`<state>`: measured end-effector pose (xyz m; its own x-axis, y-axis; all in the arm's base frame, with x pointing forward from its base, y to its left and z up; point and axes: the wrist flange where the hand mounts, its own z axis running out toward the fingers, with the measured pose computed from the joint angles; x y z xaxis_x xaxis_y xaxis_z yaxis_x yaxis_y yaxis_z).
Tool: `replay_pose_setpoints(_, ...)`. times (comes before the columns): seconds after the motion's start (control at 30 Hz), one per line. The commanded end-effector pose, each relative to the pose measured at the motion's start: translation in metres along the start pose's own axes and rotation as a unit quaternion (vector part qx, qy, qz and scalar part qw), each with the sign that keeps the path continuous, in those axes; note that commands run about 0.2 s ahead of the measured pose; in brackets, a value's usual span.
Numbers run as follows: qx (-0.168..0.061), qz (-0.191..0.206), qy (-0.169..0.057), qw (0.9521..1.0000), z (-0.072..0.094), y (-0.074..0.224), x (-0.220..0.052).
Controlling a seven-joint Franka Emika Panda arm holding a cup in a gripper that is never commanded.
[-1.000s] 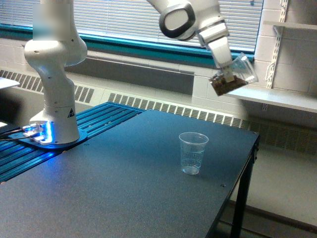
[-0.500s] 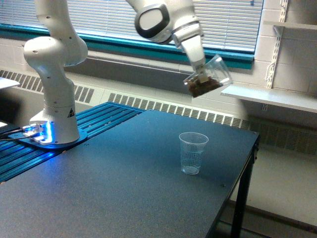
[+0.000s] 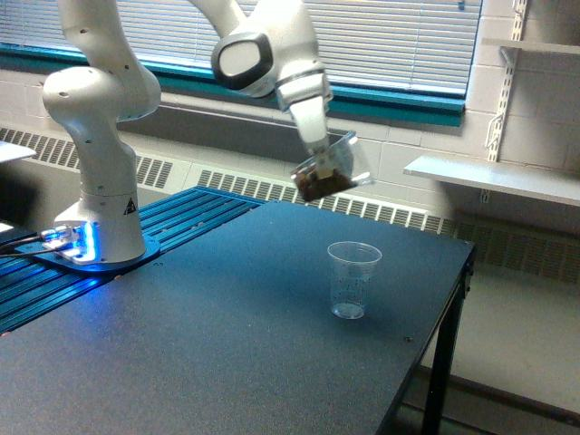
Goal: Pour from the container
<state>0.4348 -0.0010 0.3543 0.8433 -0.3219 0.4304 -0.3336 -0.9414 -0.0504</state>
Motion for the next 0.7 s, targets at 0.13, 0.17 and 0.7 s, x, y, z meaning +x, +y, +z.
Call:
replay_pose_setpoints(0.13, -0.024, -0.023, -0.039, 0.9987, 0.020, 0.019, -0.051)
replay_pose_setpoints(0.17, -0.026, -0.024, -0.038, 0.9986, 0.021, 0.020, -0.052)
replay_pose_setpoints(0.7, -0.044, -0.022, -0.044, 0.9978, 0.030, 0.008, -0.047)
